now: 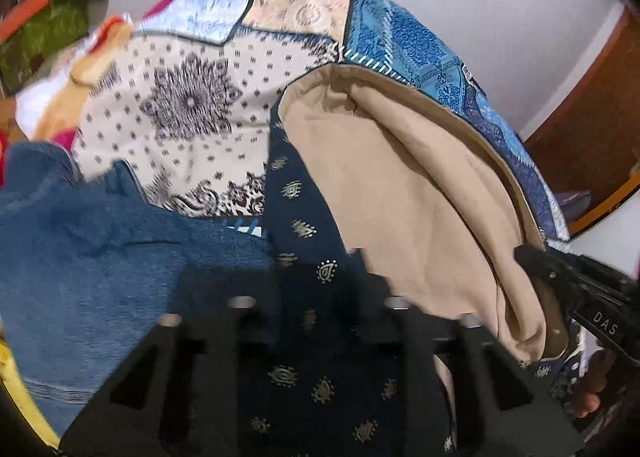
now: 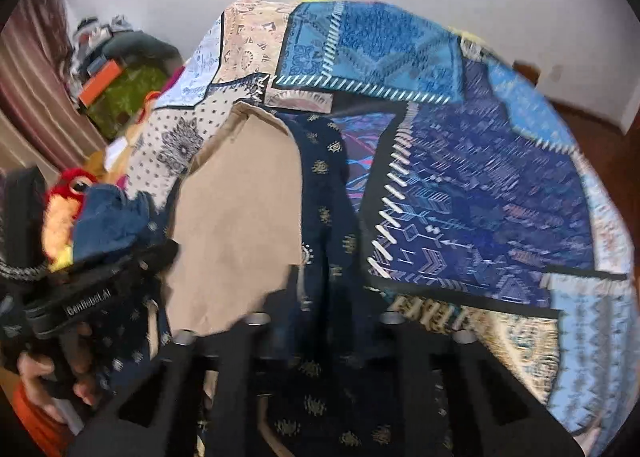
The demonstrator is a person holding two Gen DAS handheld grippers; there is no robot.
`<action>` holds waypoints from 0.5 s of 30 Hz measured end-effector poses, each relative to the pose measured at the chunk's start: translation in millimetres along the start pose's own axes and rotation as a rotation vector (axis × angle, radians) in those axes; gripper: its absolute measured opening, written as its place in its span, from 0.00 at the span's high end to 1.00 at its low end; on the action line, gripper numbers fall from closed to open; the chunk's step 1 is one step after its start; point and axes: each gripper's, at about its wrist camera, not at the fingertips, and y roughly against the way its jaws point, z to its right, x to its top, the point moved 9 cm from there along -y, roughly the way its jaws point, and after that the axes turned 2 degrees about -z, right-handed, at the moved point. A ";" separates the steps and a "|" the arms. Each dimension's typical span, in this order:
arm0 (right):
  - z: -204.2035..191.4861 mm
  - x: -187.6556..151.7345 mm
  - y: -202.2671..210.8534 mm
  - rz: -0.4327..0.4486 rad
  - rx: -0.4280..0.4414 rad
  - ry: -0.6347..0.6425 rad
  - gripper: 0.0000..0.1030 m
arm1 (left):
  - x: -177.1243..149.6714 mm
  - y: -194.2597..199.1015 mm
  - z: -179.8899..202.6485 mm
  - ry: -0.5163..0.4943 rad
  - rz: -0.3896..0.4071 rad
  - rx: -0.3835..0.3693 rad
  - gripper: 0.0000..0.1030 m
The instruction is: Fold large clothes
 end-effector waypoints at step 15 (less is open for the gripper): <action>-36.7 -71.8 171.0 0.173 0.075 0.110 0.93 | -61.1 183.3 64.8 -0.268 0.179 -0.092 0.89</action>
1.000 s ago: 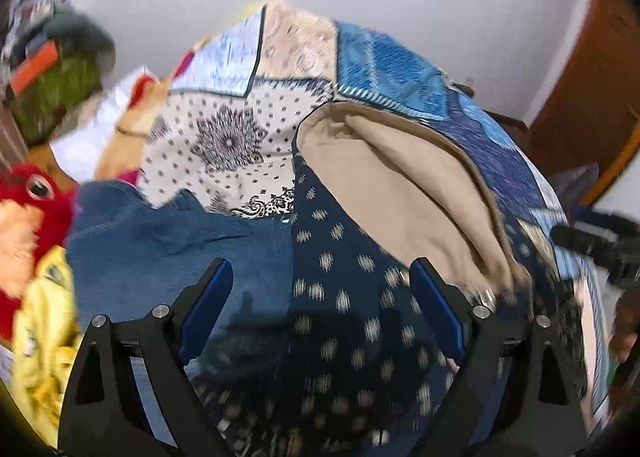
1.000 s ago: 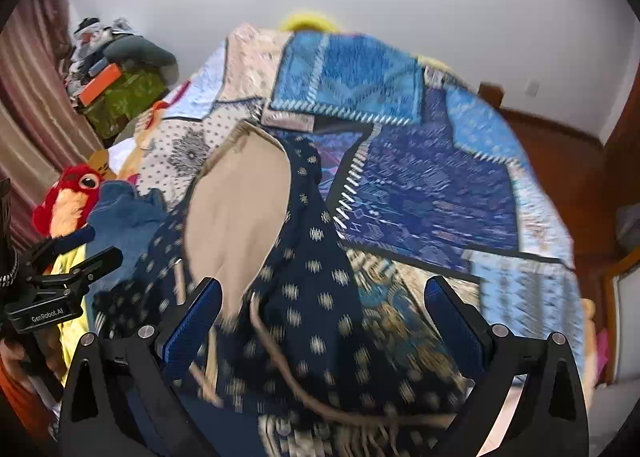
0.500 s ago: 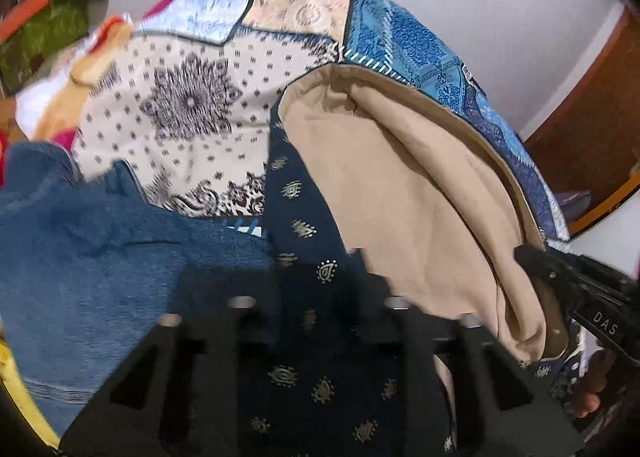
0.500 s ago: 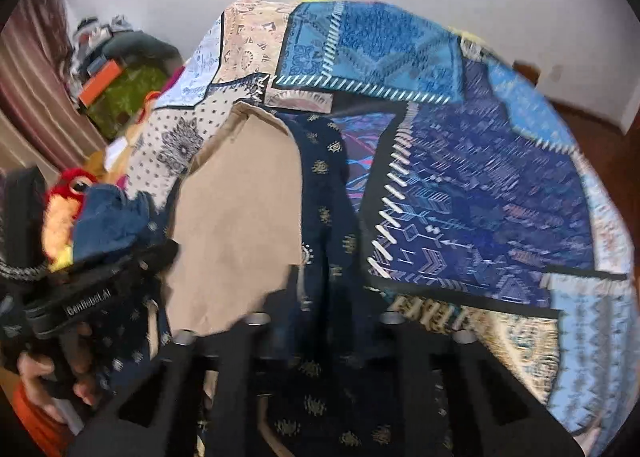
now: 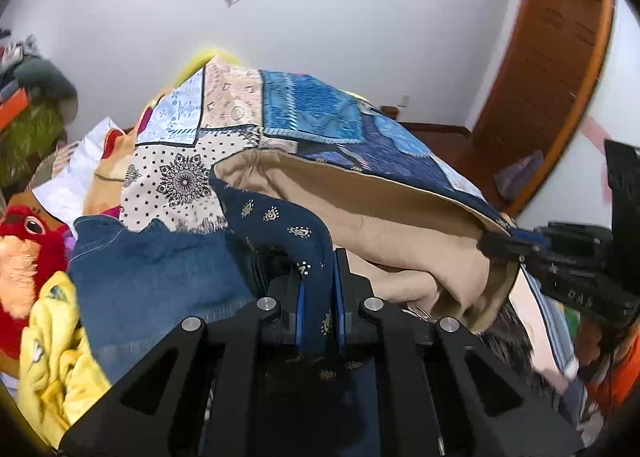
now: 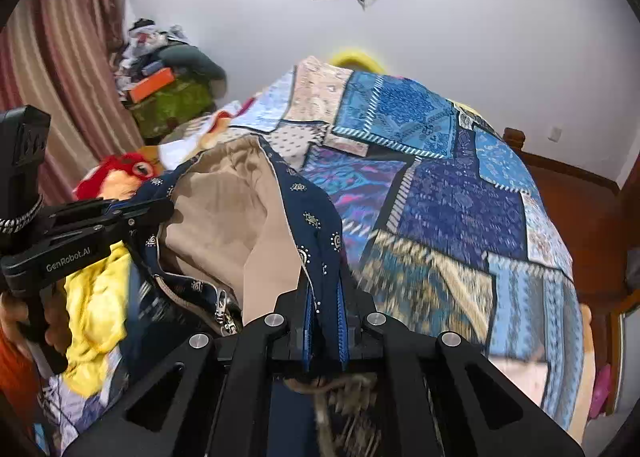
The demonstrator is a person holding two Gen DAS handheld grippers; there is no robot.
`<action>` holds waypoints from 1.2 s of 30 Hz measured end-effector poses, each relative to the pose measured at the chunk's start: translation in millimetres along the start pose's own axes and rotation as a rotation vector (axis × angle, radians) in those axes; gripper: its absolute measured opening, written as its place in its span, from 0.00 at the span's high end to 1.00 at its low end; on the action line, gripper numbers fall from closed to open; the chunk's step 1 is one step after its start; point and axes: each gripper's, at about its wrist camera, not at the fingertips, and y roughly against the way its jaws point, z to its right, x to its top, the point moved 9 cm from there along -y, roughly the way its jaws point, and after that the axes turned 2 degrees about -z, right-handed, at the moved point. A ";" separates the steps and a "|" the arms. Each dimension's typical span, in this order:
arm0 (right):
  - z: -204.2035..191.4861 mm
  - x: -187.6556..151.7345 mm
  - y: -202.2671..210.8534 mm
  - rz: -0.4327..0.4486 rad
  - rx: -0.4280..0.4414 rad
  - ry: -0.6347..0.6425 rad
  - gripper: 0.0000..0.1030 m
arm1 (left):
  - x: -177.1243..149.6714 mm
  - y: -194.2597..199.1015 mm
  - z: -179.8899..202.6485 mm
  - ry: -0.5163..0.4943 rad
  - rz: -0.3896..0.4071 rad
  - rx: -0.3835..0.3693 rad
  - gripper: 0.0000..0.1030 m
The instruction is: Fold large clothes
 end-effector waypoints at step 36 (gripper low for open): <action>9.8 -172.5 58.0 -0.149 -0.251 0.148 0.05 | -203.9 9.8 -9.5 -0.007 -0.200 0.195 0.39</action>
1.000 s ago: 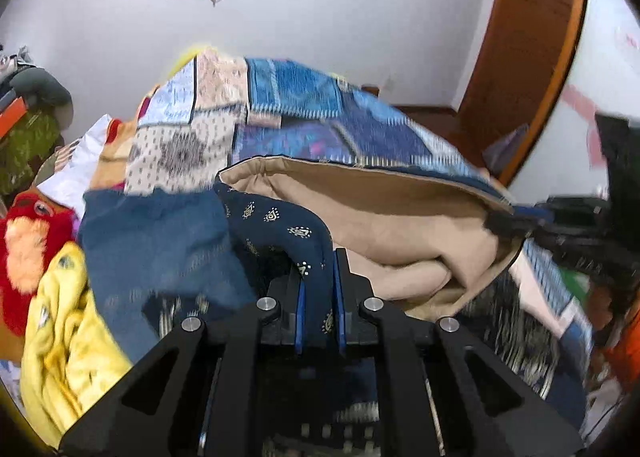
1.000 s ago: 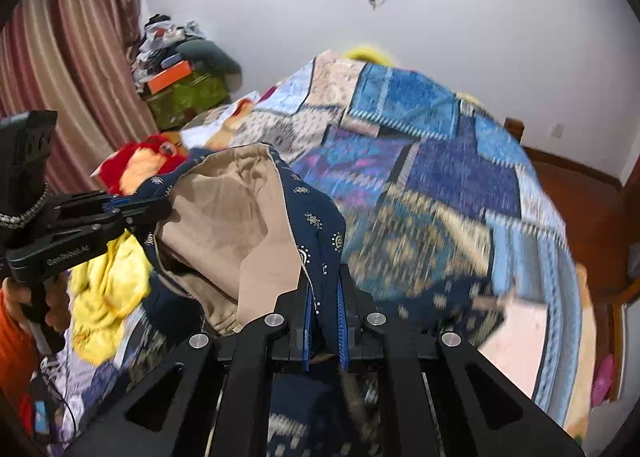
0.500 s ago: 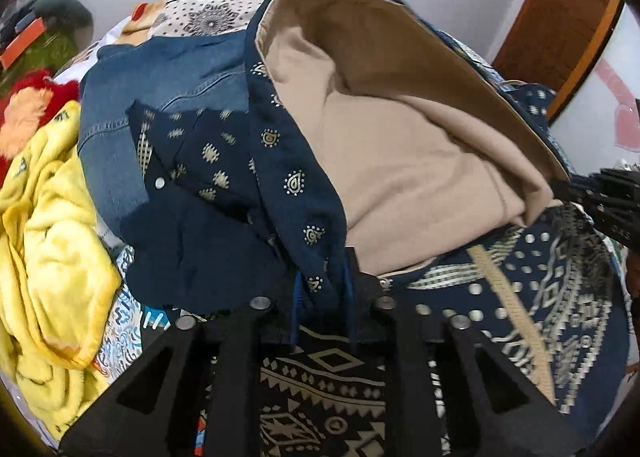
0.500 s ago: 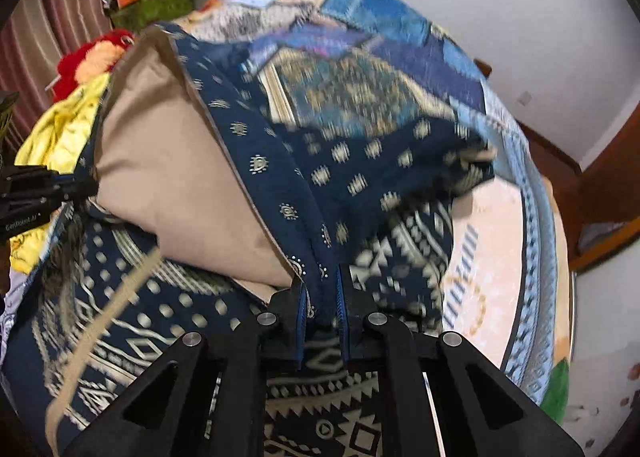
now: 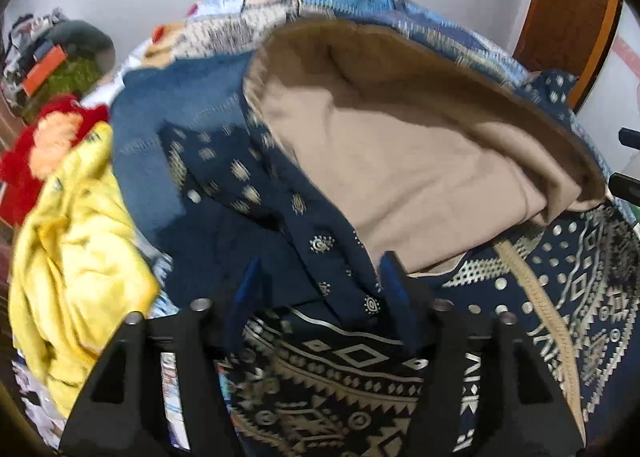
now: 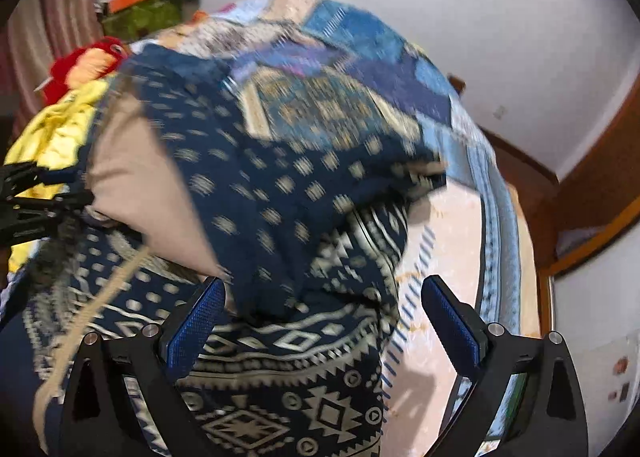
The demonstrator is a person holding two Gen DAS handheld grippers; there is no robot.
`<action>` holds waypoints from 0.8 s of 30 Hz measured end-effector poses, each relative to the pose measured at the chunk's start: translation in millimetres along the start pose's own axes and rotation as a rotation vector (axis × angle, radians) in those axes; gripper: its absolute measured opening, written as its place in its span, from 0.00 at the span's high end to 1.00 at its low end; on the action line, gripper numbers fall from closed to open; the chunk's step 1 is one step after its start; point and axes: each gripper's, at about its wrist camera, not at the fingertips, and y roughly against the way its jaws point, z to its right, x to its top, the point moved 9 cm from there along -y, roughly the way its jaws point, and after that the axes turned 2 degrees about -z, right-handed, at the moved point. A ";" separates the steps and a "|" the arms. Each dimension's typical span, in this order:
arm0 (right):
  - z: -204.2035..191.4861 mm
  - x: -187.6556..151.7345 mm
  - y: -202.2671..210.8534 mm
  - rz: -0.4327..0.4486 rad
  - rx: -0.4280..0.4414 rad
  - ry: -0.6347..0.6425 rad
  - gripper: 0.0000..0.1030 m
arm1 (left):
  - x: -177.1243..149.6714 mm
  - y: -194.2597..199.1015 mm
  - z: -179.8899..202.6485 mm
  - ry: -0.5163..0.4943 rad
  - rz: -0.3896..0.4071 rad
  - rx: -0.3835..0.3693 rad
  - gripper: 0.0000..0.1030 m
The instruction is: Fold large clothes
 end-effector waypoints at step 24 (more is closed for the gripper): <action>-91.3 116.5 -95.6 -0.055 0.325 -0.054 0.74 | 104.3 -59.2 -46.3 0.087 0.038 -0.114 0.78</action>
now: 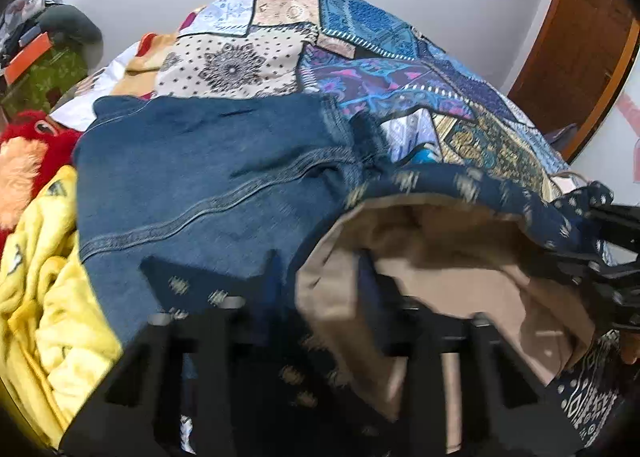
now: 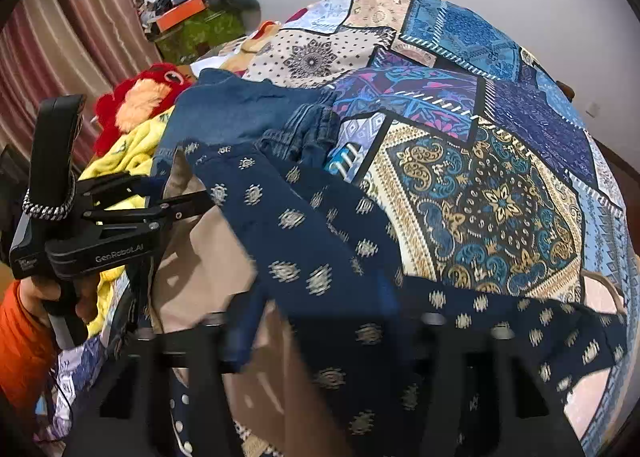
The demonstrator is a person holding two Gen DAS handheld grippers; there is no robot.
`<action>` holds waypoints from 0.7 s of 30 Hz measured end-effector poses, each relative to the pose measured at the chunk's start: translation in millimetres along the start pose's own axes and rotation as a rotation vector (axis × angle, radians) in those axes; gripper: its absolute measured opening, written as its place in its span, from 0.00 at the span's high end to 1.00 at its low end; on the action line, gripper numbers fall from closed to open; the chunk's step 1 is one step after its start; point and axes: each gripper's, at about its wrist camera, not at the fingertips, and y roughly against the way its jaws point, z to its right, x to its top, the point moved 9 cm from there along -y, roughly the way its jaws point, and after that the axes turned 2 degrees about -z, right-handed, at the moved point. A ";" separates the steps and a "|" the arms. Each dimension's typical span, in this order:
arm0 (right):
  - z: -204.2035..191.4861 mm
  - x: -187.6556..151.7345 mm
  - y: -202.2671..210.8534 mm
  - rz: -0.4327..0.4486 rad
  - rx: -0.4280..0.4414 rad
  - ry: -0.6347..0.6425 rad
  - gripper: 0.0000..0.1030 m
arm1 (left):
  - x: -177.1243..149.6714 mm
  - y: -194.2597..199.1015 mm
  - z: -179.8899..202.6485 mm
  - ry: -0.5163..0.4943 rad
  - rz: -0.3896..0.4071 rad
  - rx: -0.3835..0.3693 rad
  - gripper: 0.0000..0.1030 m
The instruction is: Fold large clothes
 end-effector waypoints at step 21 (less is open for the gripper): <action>-26.1 -86.5 163.8 0.171 0.071 -0.005 0.89 | -65.5 172.8 118.4 -0.205 0.166 -0.121 0.95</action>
